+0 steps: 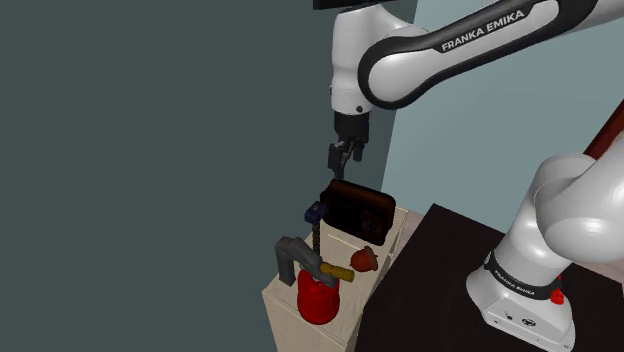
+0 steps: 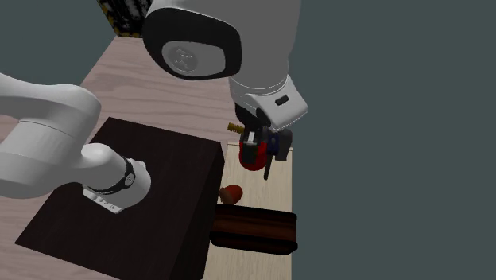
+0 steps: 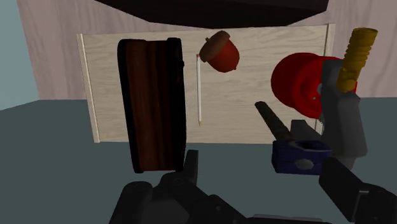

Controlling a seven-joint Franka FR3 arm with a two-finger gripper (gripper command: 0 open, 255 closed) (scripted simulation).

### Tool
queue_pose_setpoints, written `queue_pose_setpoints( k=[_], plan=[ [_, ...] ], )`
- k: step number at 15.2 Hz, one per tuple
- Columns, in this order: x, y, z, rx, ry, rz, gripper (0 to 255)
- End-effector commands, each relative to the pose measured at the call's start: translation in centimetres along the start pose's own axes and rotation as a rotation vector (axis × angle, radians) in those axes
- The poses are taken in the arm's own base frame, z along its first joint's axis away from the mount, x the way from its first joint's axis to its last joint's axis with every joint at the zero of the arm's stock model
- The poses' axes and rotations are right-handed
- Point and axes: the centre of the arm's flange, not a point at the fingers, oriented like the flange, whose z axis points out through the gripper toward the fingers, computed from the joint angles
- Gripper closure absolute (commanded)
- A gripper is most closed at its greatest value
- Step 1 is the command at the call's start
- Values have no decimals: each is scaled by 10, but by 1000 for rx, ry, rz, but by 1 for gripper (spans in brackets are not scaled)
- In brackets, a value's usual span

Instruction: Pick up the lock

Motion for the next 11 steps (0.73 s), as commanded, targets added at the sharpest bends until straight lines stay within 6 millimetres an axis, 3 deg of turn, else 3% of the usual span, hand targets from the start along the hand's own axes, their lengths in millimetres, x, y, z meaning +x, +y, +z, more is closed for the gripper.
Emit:
queue_pose_setpoints(
  k=[1, 8, 11],
  plan=[
    [13, -13, 18, 10, -3, -14, 0],
    [54, -72, 72, 41, -16, -62, 0],
    [54, -73, 83, 41, -16, -62, 0]
  ],
)
